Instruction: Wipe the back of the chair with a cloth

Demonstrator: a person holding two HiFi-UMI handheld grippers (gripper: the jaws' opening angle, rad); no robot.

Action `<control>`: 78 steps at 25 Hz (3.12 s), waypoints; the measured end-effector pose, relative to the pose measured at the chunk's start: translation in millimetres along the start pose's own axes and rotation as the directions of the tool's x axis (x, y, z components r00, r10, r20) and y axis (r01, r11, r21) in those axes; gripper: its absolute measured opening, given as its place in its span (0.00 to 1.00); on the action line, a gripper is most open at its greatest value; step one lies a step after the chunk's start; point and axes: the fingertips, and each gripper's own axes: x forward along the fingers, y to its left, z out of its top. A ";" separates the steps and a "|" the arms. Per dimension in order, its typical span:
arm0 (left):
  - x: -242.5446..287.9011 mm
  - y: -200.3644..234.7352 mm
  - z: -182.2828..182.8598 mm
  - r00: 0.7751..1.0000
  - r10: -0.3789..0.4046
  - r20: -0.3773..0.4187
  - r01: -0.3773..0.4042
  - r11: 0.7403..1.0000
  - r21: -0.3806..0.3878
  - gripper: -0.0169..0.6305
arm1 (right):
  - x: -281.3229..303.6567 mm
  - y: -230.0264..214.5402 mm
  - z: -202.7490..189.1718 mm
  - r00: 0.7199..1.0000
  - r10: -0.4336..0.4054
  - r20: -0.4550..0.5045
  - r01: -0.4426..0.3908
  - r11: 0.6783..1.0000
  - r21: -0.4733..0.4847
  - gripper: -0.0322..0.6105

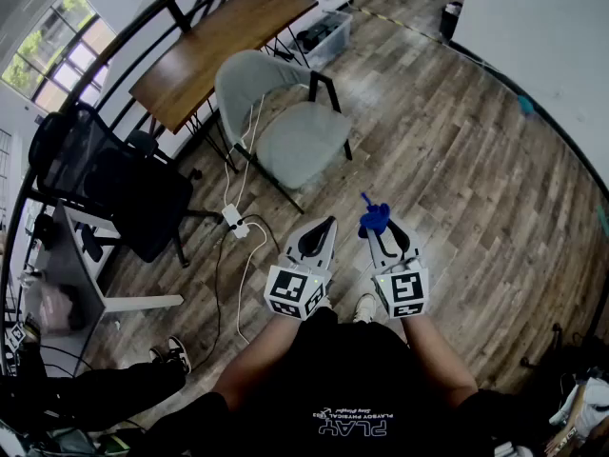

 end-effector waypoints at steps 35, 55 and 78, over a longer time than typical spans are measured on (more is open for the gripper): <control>80.0 144.8 44.6 0.983 0.176 0.049 -0.176 0.984 0.007 0.03 | 167.1 -29.7 69.8 0.988 0.129 0.086 -0.127 0.991 -0.031 0.24; 148.5 196.7 51.5 0.923 0.383 0.034 -0.383 0.924 -0.010 0.03 | 259.3 -88.8 58.9 0.950 0.306 0.057 -0.308 0.951 0.034 0.24; 148.3 381.0 86.3 0.878 0.464 0.118 -0.455 0.886 -0.095 0.03 | 436.4 17.4 120.7 0.874 0.486 0.007 -0.484 0.872 -0.074 0.24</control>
